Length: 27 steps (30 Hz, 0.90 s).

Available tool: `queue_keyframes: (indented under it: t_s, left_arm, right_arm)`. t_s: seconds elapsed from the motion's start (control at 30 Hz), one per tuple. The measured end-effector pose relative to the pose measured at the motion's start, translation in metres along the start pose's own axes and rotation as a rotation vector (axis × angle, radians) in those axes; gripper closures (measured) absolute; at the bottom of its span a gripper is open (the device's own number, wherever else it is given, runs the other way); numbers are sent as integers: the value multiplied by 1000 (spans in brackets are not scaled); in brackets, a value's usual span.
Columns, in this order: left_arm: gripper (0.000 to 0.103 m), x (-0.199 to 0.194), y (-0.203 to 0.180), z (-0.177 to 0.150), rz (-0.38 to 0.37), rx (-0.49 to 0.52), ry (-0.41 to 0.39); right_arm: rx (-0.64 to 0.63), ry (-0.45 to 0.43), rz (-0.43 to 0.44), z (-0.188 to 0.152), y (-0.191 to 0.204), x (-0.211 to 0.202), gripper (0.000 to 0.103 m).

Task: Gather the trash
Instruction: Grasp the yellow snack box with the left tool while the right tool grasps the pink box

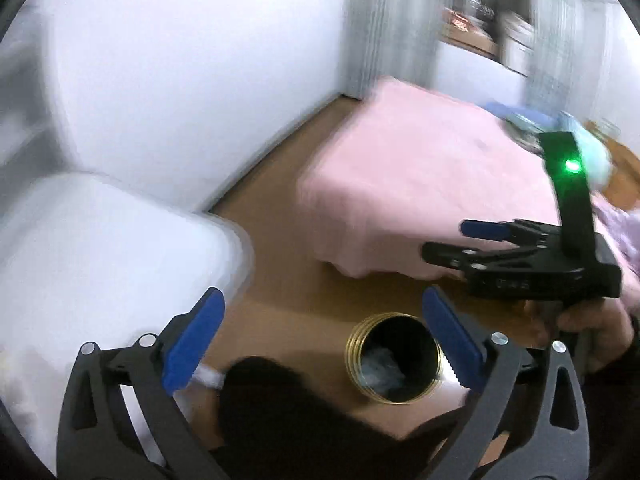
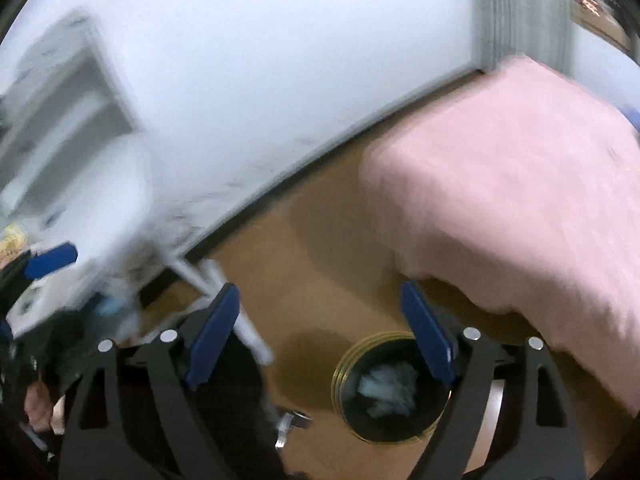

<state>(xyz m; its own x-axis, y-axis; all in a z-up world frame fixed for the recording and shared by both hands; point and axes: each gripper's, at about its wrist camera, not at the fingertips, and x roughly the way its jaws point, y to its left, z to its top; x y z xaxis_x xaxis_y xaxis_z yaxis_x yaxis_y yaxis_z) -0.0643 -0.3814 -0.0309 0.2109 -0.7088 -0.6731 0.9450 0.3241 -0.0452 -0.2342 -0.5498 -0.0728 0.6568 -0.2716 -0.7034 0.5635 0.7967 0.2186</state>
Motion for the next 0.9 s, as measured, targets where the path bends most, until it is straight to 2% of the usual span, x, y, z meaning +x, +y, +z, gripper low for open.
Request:
queue_keyframes:
  t_s: [0.1,0.2,0.37,0.5,0.6,0.77,0.9]
  left_arm:
    - [7,-54,64,-18,185,-78,-20]
    - [7,-109,138,-57,365,-228,-10]
    - [7,-182,217,-130,583,-466,13]
    - [7,-222,252,-178,667,-602,21]
    - [7,-239,262,-202,705,-670,29]
    - [7,-252,268,-222,727,-705,34]
    - [7,-258,275,-225,730,-713,34]
  right_arm:
    - [-160,-2,143,21,84,10,22]
    - [-301,13,281,32,169,24,22]
    - [-505,54,481,33,305,42,22]
    - [-717,67,570,26,411,59,22]
    - [-800,88,584,16,466,71,22]
    - [-844,133,549,11,527,102,25]
    - [-862,141,483,8,545,123,28]
